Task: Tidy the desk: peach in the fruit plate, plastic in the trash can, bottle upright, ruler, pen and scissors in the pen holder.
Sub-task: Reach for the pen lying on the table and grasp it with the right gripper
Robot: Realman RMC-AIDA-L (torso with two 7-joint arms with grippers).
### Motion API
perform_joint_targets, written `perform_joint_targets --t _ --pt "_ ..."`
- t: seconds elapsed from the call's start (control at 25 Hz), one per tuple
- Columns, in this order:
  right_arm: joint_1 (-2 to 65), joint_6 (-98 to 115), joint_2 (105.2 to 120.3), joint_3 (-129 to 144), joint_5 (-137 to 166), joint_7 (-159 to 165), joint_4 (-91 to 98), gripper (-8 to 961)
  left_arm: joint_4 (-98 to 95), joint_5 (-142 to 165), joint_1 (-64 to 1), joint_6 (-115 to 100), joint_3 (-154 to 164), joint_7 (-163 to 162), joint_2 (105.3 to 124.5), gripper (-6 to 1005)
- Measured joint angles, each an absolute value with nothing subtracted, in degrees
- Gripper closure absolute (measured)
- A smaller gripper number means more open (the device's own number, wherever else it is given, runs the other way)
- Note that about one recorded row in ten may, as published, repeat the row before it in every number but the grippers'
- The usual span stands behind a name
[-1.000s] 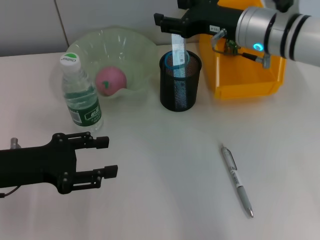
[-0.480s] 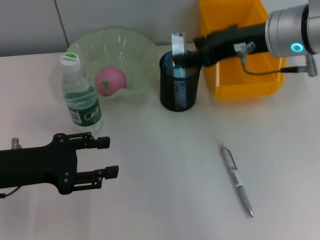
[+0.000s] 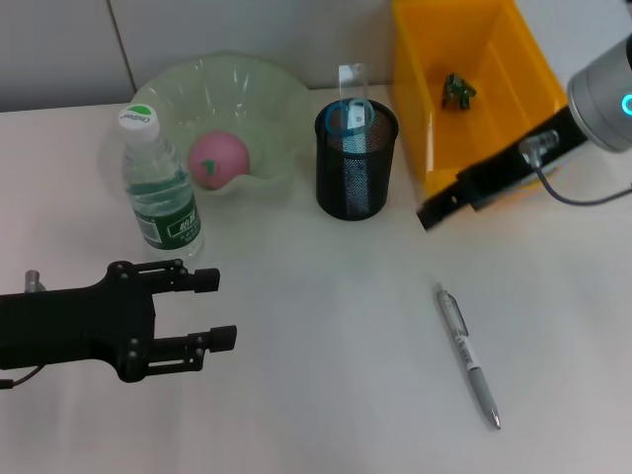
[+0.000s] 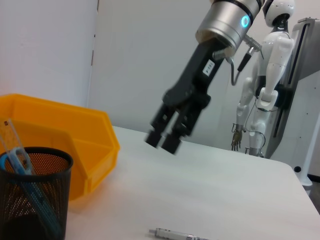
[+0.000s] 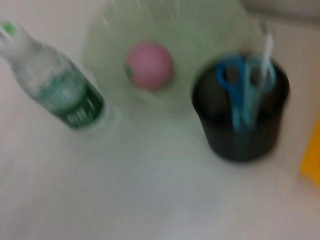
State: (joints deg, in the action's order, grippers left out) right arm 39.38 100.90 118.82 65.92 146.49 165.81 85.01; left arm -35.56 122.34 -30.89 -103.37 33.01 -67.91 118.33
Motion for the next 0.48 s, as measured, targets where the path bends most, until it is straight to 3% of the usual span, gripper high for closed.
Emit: perform_joint_targets --t 0.48 --pt "42.76 103.32 119.53 66.02 152.96 169.48 69.21 206 -35.65 122.33 -32.16 -104.07 33.05 -67.76 118.21 268"
